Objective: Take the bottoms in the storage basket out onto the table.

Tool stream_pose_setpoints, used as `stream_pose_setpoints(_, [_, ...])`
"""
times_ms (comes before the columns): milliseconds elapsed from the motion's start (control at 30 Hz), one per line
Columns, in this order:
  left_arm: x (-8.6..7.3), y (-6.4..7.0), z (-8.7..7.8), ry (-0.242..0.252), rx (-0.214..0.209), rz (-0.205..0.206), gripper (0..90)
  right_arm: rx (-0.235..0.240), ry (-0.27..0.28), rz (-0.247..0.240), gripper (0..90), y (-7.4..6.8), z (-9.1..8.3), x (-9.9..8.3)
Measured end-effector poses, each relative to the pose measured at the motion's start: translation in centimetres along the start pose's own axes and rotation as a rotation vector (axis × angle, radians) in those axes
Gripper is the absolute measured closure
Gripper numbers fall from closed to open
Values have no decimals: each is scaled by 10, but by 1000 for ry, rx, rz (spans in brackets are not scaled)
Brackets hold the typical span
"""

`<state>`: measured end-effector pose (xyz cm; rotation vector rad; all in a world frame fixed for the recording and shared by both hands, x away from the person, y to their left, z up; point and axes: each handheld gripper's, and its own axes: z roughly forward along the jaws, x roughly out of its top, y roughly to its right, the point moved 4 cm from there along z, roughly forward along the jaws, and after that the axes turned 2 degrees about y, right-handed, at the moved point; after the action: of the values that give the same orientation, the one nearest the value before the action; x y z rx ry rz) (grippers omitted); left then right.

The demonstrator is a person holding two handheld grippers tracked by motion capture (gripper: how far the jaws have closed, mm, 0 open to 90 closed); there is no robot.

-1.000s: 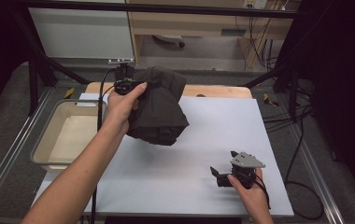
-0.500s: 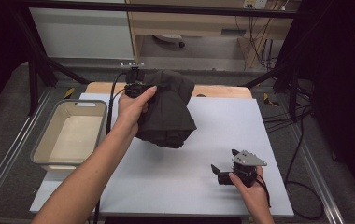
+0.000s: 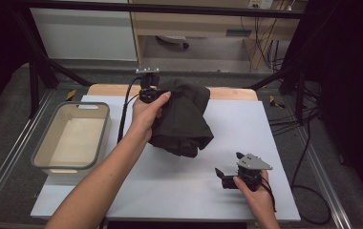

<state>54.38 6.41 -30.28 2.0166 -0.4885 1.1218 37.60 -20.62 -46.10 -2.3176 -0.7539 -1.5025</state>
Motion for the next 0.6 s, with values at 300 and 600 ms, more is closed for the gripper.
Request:
stream_pose_setpoints(300, [-15,-2,10,-42,22,-11,862,-1,-14,-3,21,-1,1,-2])
stream_pose_setpoints(600, [-16,1,11,-47,17,6,862,-1,-12,-1,21,-1,0,-2])
